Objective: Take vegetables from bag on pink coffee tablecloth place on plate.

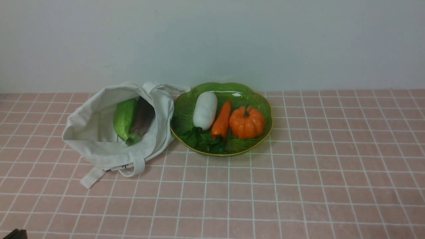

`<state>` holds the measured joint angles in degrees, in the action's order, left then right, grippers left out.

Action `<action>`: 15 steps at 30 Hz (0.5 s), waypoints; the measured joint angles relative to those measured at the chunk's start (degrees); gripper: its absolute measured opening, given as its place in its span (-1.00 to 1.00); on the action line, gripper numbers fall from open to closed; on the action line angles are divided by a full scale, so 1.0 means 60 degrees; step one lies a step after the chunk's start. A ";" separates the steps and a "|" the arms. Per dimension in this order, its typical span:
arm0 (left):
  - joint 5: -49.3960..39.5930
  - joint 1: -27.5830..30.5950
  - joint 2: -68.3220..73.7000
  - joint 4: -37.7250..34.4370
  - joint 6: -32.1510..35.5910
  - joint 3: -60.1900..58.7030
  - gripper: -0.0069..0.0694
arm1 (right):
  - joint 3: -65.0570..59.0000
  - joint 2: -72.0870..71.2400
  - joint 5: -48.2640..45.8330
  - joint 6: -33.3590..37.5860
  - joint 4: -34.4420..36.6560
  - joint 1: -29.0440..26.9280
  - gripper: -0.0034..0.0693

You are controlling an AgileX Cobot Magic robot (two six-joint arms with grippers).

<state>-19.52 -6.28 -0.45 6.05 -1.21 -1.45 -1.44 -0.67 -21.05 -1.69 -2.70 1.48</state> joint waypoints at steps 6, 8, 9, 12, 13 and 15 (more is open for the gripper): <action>-0.0020 0.0034 -0.0020 0.0052 0.0000 -0.0034 -0.83 | 0.0000 0.0000 0.0000 0.0000 0.0000 0.0000 -0.95; -0.0217 0.0192 -0.0020 0.0059 -0.0025 -0.0034 -0.83 | 0.0000 0.0000 0.0000 0.0000 0.0000 0.0000 -0.95; -0.0292 0.0328 -0.0020 0.0059 -0.0032 -0.0037 -0.83 | 0.0000 0.0000 0.0000 0.0000 0.0000 0.0000 -0.95; -0.0361 0.0860 -0.0020 0.0063 -0.0032 -0.0037 -0.83 | 0.0000 0.0000 0.0000 0.0000 0.0000 0.0000 -0.95; -0.0371 0.1084 -0.0020 0.0063 -0.0046 -0.0037 -0.83 | 0.0000 0.0000 0.0000 0.0000 0.0000 0.0000 -0.95; -0.0380 0.1344 -0.0020 0.0063 -0.0066 -0.0037 -0.83 | 0.0000 0.0000 0.0000 0.0000 0.0000 0.0000 -0.95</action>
<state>-21.81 1.79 -0.57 6.42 -1.61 -1.67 -1.44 -0.67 -21.05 -1.69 -2.70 1.48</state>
